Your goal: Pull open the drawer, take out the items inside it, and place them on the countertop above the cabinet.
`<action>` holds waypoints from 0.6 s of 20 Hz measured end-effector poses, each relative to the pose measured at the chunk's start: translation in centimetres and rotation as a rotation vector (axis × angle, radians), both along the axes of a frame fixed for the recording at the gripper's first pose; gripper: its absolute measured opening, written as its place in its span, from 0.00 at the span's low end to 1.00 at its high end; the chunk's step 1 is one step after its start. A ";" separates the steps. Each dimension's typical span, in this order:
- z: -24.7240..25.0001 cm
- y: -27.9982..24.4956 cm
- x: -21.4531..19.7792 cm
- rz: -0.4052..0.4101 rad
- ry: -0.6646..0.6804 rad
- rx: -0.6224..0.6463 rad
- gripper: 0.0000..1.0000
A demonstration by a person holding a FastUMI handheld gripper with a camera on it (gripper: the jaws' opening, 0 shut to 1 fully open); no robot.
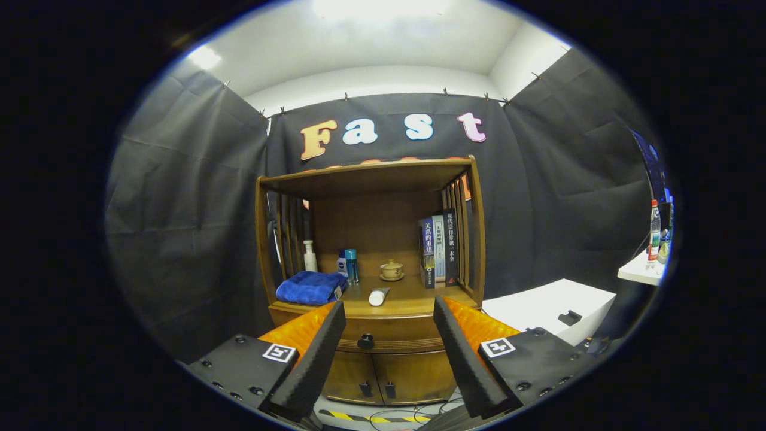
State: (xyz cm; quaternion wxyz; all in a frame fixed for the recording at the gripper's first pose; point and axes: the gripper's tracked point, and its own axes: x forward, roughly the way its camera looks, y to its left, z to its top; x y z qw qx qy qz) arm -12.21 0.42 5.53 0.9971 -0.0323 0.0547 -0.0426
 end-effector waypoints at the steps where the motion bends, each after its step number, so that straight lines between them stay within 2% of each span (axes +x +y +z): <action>1: -0.1 0.3 -0.1 0.003 0.004 -0.010 0.97; 12: -0.5 3.2 -0.3 0.058 0.014 -0.052 0.96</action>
